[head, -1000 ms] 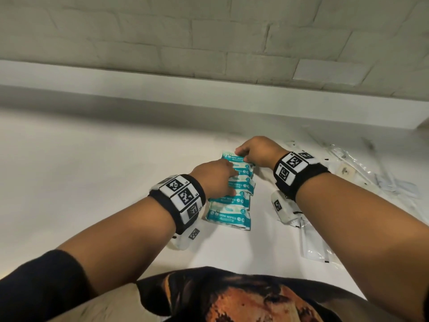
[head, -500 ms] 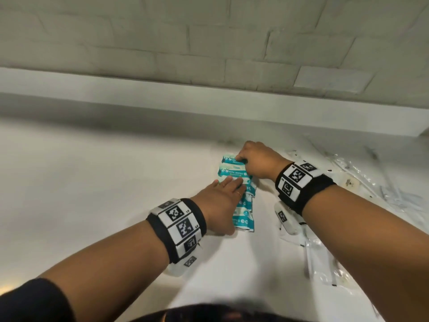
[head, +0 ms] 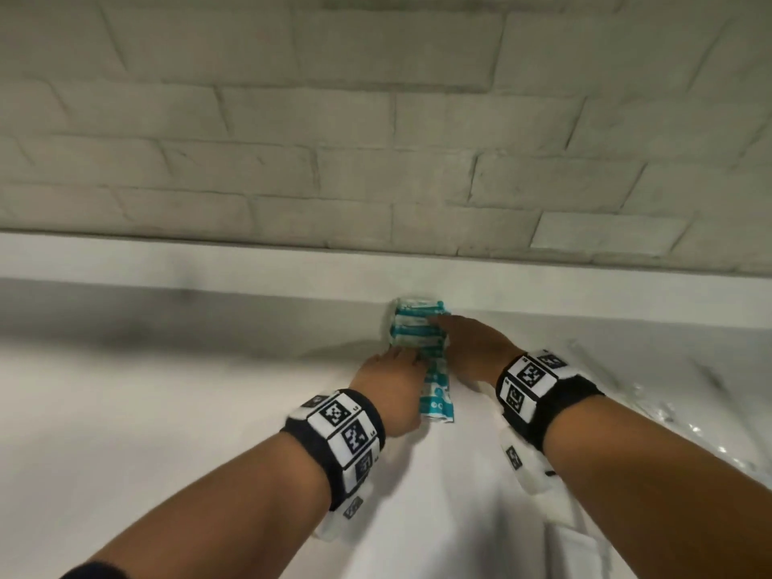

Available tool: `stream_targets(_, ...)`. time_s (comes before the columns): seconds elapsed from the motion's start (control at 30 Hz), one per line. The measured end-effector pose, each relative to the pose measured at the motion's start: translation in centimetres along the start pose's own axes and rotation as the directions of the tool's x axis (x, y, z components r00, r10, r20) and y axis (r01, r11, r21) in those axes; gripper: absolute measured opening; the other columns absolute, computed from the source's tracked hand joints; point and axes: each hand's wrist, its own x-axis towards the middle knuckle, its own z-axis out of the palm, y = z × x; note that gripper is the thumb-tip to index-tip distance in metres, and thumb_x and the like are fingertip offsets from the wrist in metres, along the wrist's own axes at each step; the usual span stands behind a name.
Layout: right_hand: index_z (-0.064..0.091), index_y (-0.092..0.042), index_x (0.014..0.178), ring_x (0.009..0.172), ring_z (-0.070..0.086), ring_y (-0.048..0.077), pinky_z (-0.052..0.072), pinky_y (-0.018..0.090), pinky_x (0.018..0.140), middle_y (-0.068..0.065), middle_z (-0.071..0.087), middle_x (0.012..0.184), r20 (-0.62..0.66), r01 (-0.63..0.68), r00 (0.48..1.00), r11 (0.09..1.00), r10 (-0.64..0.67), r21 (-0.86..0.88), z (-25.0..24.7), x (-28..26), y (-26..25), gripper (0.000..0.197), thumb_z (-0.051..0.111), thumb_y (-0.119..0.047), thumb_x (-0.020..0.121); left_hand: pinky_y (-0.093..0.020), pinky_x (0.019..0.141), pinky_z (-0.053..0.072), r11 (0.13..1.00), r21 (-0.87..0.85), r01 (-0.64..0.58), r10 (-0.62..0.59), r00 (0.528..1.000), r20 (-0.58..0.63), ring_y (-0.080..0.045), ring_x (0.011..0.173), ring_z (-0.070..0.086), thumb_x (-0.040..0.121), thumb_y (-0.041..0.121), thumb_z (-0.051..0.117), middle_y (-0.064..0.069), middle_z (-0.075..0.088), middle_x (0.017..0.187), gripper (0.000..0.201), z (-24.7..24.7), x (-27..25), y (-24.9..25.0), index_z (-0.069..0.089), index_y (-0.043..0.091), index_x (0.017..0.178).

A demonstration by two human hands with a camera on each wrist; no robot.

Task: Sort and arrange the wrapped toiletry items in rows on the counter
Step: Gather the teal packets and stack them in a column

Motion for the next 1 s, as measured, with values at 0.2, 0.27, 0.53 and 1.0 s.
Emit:
stream_targets(0.2, 0.039, -0.020, 0.143, 0.133, 0.043, 0.022, 0.033, 0.031, 0.109, 0.005, 0.043, 0.147, 0.037, 0.023, 0.999, 0.998, -0.025, 0.059, -1.4, 1.8, 0.9, 0.051, 0.043, -0.007, 0.094, -0.035, 0.086, 0.053, 0.997, -0.052, -0.054, 0.059, 0.992, 0.109, -0.022, 0.108, 0.058, 0.074, 0.032, 0.072, 0.003, 0.053, 0.125, 0.057, -0.6, 2.6, -1.0, 0.051, 0.022, 0.126)
stream_targets(0.27, 0.041, -0.019, 0.142, 0.132, 0.043, 0.021, 0.033, 0.028, 0.107, 0.004, 0.045, 0.146, 0.030, 0.006, 0.999, 0.987, -0.011, 0.158, -1.5, 1.5, 1.3, 0.051, 0.044, -0.004, 0.093, -0.034, 0.091, 0.050, 0.994, -0.087, -0.072, 0.084, 0.987, 0.135, -0.020, 0.113, 0.056, 0.072, 0.040, 0.076, 0.005, 0.051, 0.131, 0.070, -1.1, 2.5, -1.2, 0.046, 0.025, 0.133)
stream_targets(0.53, 0.042, -0.006, 0.141, 0.137, 0.038, 0.035, 0.031, 0.044, 0.115, 0.020, 0.040, 0.148, 0.071, -0.182, 0.957, 0.393, 0.280, 0.901, -1.0, 2.0, 4.0, 0.041, 0.042, -0.016, 0.101, -0.036, 0.118, 0.014, 0.488, -0.790, 0.371, -0.392, 0.902, 0.181, -0.018, 0.146, 0.020, 0.087, 0.076, 0.022, 0.000, 0.018, 0.160, 0.086, -3.4, 5.2, -4.0, 0.016, 0.023, 0.154)
stream_targets(1.0, 0.056, -0.017, 0.075, 0.070, 0.053, 0.016, 0.041, 0.034, 0.085, 0.005, 0.057, 0.074, 0.169, -0.214, 0.933, 0.113, 0.317, 0.970, 0.2, 2.0, 0.9, 0.034, 0.040, -0.027, 0.102, -0.048, 0.097, 0.049, -0.012, -0.943, 0.333, -0.281, 0.904, 0.323, -0.029, 0.106, 0.068, 0.041, 0.103, 0.037, -0.010, 0.066, 0.123, 0.123, 1.2, 8.5, -4.9, 0.047, 0.028, 0.138)
